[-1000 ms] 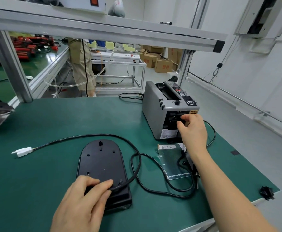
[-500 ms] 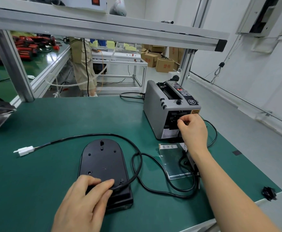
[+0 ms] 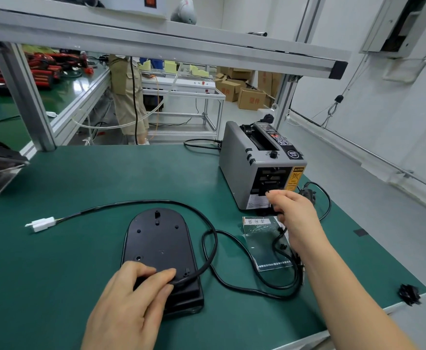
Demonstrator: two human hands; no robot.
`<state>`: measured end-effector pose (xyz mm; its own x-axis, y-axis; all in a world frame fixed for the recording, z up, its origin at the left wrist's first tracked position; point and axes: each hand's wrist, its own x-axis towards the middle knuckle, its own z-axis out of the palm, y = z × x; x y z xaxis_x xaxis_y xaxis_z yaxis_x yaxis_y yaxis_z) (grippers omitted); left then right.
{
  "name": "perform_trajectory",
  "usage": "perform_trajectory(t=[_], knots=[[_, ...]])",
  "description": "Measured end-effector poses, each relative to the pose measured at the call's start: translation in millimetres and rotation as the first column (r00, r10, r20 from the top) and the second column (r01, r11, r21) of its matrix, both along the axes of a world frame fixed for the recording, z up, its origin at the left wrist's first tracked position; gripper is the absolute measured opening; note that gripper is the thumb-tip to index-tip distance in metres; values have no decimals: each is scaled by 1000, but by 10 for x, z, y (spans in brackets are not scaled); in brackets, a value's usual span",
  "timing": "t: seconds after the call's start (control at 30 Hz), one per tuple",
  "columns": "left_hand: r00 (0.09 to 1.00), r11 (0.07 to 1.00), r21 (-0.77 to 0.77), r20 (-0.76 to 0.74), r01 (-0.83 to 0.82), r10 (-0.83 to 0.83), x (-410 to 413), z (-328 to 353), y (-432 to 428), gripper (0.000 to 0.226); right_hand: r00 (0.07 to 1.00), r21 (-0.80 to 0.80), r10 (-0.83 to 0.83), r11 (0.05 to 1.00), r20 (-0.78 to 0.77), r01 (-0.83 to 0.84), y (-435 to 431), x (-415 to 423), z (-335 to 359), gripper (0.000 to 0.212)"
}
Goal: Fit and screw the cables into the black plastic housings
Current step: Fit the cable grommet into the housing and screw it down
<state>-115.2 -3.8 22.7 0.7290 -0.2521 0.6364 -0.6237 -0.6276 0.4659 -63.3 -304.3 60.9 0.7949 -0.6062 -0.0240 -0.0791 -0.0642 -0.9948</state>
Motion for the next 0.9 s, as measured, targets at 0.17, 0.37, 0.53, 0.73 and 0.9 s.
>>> perform_trajectory(t=[0.17,0.37,0.53,0.73,0.9], knots=[[1000,1000,27,-21,-14,14,-27,31,11,33,994,228,107,968,21,-109,155,-51,29,10],[1000,999,33,-2,-10,10,-21,20,14,36,984,167,176,971,-25,-170,150,-172,84,11],[1000,999,33,-11,5,-5,-5,26,15,39,963,-392,10,912,-269,-119,-315,-542,230,10],[1000,999,35,-28,3,-2,-5,10,20,33,615,-735,-481,629,-625,-254,-1003,-870,286,17],[1000,1000,13,-22,3,-2,-12,14,12,33,613,-746,-474,586,-632,-315,-1071,-858,261,13]])
